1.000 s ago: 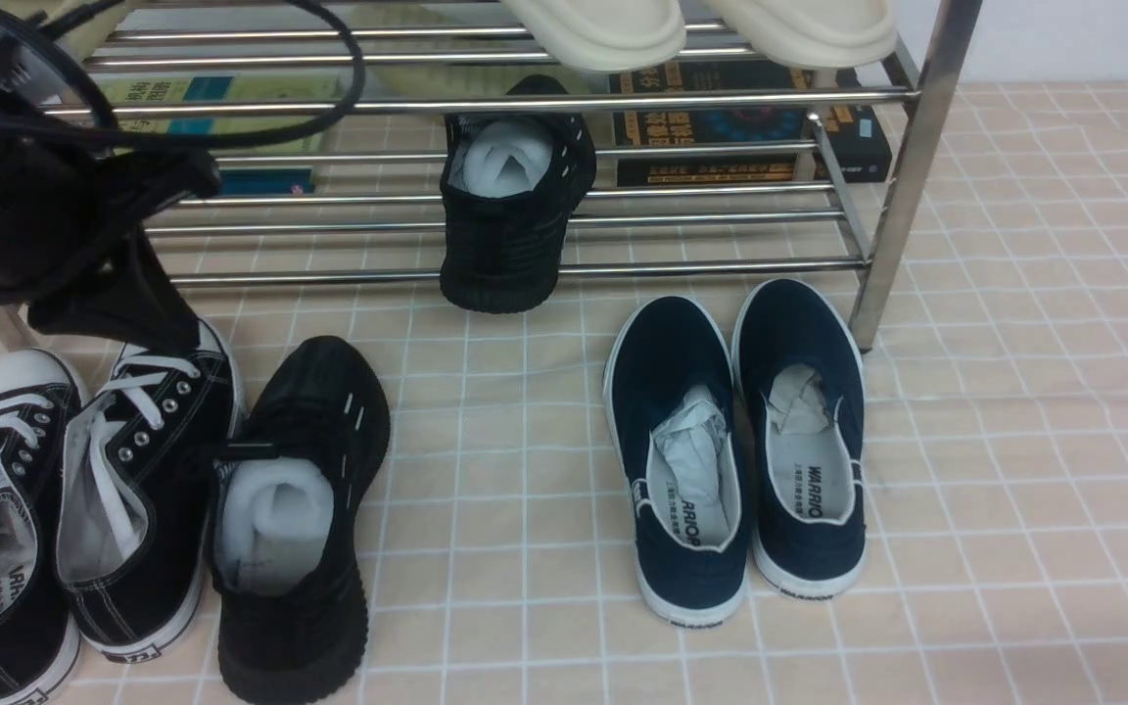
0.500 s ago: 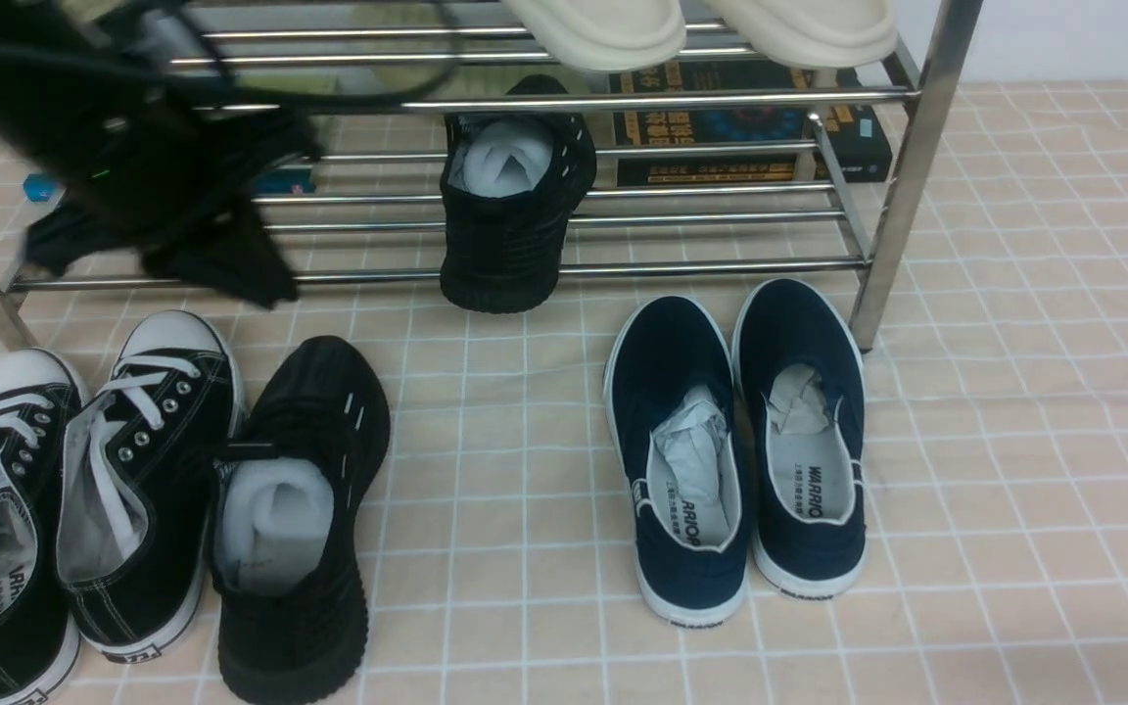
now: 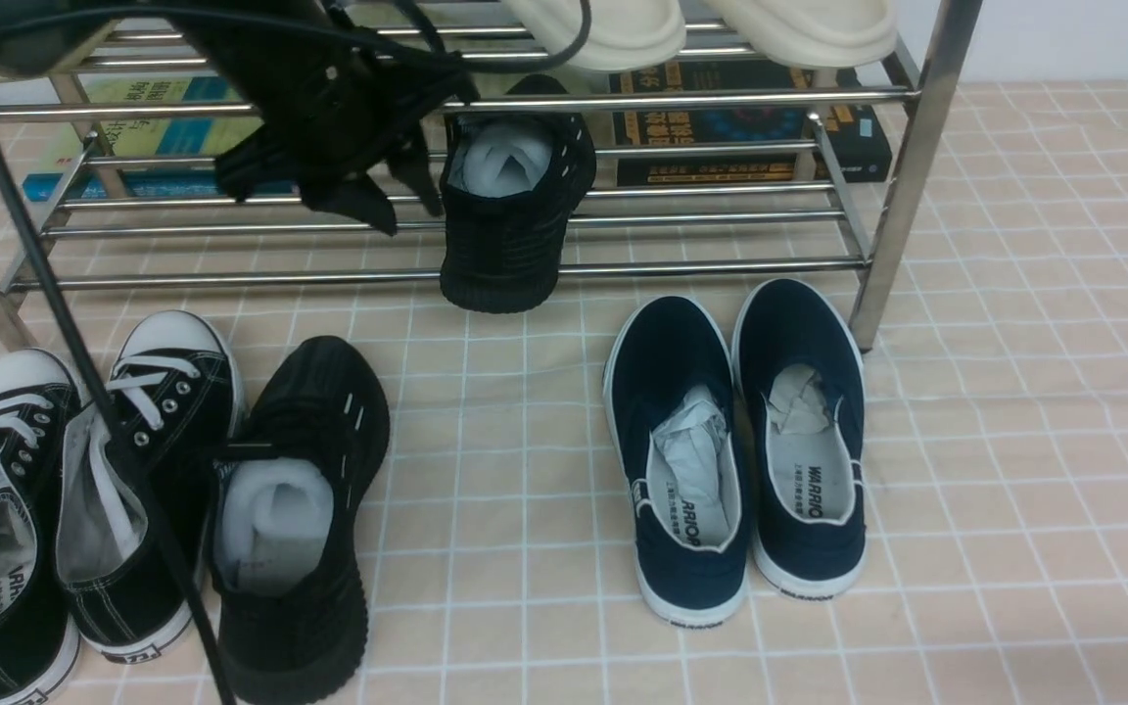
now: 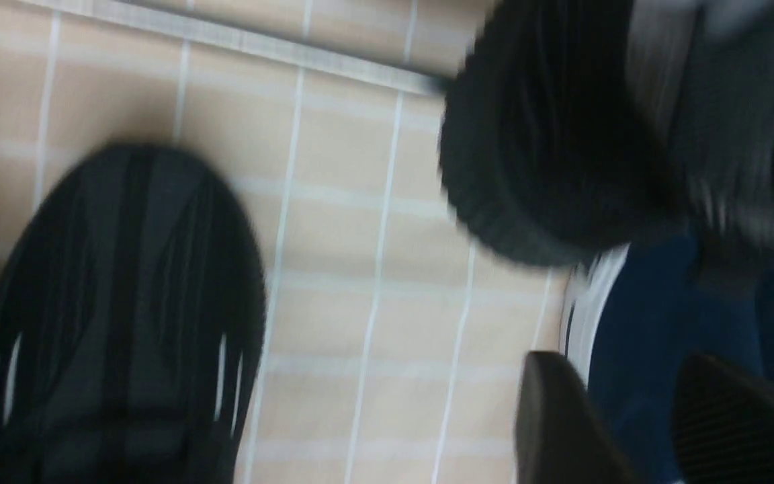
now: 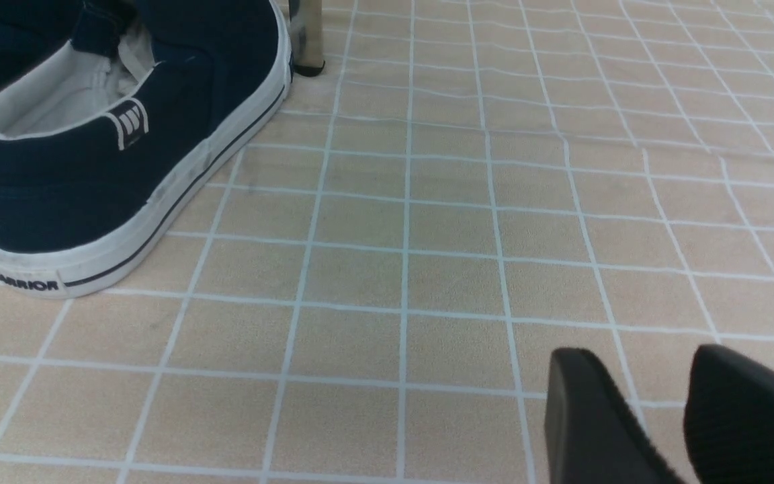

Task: Take the shoes off the shelf from the light coffee tablecloth by hand.
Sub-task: 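Grasp a shoe standing on the lower shelf of the shoe rack with the left gripper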

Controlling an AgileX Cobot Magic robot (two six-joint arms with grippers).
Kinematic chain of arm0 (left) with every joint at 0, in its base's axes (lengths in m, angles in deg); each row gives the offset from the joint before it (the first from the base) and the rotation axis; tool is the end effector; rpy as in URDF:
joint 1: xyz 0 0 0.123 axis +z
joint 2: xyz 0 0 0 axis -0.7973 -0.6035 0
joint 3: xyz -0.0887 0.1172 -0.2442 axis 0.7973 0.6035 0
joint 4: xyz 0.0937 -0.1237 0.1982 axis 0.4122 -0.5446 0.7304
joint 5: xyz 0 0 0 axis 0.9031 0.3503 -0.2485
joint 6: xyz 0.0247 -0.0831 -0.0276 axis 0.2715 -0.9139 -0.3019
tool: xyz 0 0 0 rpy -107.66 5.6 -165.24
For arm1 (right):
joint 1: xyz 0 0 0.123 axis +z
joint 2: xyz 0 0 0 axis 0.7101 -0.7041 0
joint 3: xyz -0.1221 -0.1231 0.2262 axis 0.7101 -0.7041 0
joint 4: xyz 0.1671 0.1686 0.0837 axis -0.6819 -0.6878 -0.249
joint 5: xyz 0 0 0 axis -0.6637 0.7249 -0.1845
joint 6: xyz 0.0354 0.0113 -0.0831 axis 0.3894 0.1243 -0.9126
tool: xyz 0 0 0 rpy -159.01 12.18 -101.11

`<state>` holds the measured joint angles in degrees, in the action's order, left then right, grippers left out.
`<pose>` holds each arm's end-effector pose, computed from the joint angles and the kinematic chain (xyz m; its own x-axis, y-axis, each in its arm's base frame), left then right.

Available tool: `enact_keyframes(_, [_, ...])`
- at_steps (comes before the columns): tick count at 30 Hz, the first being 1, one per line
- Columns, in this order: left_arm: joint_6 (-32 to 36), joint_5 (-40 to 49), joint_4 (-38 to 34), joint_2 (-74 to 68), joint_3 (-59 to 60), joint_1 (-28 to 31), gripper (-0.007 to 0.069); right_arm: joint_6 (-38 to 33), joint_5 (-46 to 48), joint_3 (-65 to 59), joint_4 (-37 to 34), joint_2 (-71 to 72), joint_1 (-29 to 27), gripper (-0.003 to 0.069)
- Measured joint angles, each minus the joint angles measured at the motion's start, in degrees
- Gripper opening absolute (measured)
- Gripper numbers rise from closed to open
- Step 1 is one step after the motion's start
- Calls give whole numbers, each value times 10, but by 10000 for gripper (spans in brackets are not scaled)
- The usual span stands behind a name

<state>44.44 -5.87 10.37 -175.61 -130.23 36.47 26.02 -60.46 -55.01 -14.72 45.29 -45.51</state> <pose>0.4022 -0.1341 0.3293 -0.8943 -0.2491 -0.3718 -0.0987 0.9201 -0.3791 0.0521 0.0021 0.1736 -0.3027 -0.0443 -0.9521 -0.0329 0.9988 -0.0360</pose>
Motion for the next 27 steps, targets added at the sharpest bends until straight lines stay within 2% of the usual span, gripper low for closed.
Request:
enact_keyframes(7, [-1, -75, -1, -20, -1, 0, 417, 0, 0, 0, 0, 0, 0, 239])
enact_keyframes(27, [-3, -157, -6, -61, -1, 0, 428, 0, 0, 0, 0, 0, 0, 239])
